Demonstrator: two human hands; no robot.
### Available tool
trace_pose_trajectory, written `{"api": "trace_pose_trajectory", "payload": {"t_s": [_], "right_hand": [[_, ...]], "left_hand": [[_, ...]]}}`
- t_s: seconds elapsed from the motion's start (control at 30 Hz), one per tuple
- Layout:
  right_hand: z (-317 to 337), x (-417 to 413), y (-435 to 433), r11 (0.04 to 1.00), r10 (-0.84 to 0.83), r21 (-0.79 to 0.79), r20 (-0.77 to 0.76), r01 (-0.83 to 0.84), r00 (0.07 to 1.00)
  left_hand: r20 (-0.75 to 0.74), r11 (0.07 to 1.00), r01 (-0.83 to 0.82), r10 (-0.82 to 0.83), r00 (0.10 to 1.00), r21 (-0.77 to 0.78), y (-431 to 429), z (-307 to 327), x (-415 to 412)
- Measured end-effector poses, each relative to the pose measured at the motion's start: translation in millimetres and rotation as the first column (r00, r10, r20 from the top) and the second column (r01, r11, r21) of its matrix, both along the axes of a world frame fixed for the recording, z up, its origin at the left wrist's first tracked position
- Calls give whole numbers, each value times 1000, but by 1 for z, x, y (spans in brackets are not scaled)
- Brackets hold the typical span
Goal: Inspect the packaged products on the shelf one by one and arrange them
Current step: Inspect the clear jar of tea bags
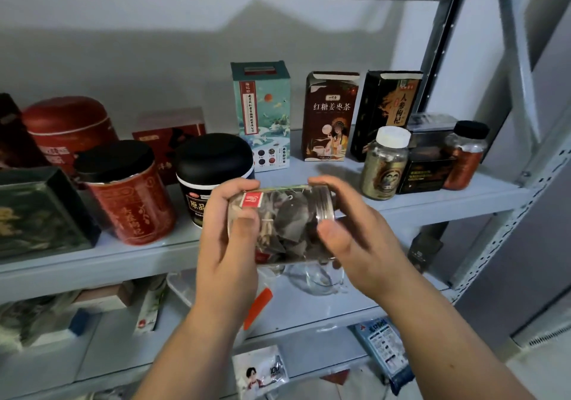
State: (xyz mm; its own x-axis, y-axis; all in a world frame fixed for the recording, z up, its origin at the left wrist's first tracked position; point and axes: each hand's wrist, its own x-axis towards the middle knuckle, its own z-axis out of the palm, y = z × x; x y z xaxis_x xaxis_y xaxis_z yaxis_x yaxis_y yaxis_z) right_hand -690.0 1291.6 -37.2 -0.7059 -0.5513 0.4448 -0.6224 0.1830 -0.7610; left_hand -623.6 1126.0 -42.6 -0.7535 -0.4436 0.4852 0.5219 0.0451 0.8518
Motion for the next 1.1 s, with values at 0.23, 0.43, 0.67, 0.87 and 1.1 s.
{"api": "trace_pose_trajectory", "payload": {"t_s": [0.23,0.43,0.67,0.87,1.1], "right_hand": [[-10,9,-8,999,-14,37,48,12,999],[-25,16,-19,929,51,-365,298,65,953],[-48,30,37,822,137,-538,509,189,850],[-74,54,131,742,19,-519,649,425,760],[-115,112,250,603,-232,-410,731,684,642]], "left_hand": [[77,988,20,-32,997,150,-9,-4,0],[137,931,93,-150,979,354,7,-15,0],[321,762,251,-514,796,597,53,-29,8],[525,832,344,-545,653,435,123,-51,10],[690,748,610,-587,423,262,240,-86,12]]}}
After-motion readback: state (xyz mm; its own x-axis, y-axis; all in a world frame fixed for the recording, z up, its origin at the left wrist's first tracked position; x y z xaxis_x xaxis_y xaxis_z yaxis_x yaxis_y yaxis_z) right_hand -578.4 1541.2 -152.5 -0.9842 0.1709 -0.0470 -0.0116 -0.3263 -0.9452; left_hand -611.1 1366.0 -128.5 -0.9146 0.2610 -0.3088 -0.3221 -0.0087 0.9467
